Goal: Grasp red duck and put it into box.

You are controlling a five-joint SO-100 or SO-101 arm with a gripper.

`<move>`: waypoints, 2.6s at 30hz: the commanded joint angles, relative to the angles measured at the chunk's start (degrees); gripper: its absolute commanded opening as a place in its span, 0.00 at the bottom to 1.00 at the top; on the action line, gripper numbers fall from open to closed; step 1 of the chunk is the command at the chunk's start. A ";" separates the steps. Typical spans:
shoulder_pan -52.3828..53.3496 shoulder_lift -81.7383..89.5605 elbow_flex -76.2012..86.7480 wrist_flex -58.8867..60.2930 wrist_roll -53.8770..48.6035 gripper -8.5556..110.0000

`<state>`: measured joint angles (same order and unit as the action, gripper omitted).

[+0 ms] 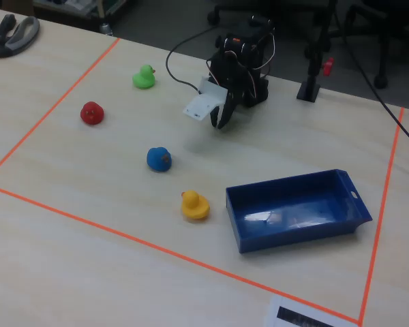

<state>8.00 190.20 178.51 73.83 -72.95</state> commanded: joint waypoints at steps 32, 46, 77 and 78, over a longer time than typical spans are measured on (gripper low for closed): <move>13.71 -20.57 -29.00 -3.52 -6.06 0.15; 36.56 -48.60 -66.36 -12.04 -9.93 0.37; 52.91 -89.74 -51.24 -79.37 -11.69 0.42; 52.91 -90.70 -51.42 -79.80 -11.69 0.42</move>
<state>60.73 100.28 128.32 -4.04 -84.46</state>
